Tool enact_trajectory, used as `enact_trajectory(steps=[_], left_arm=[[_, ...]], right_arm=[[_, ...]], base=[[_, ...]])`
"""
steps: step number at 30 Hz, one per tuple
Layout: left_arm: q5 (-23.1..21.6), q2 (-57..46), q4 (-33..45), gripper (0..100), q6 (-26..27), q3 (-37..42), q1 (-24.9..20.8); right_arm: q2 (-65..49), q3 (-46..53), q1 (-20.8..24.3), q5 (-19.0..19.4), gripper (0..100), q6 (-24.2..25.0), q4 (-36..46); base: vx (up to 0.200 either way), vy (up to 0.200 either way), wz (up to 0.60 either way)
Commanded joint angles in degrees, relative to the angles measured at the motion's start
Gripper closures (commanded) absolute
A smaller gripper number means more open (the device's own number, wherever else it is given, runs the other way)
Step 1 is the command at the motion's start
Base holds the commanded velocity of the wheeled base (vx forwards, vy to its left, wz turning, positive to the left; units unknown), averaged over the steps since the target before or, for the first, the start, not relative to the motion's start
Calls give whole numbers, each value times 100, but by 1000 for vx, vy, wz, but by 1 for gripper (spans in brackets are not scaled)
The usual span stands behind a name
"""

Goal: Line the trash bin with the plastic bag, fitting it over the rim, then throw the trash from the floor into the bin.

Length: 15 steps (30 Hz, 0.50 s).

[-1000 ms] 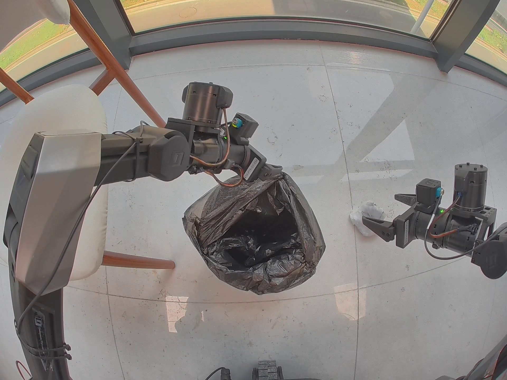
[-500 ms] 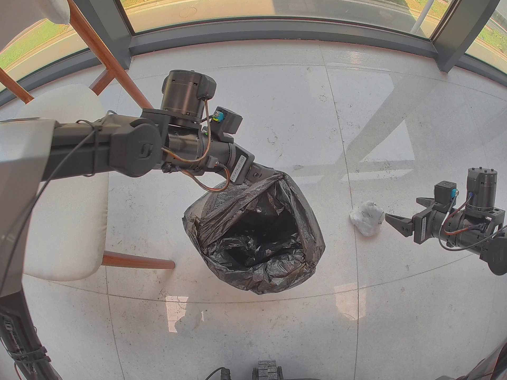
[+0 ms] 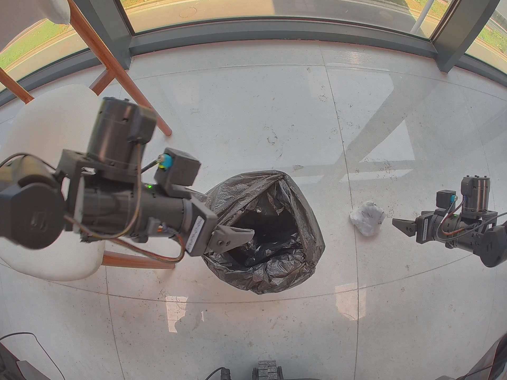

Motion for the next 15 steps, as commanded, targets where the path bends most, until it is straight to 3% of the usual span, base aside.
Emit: enact_trajectory(steps=[1,11,15], left_arm=[[-20,-1184,-589,0,-315,942,-64],[-20,-1404,-703,0,-280,951,147],[-46,-1377,-1248,0,-271,986,121]], right_arm=[[1130,-740,-353,124,0,-59,-5],[2378,-1997,-608,423,0,-393,21],[2756,-2314,-590,449,0,-454,12]], base=[[0,0,0],[0,0,0],[0,0,0]])
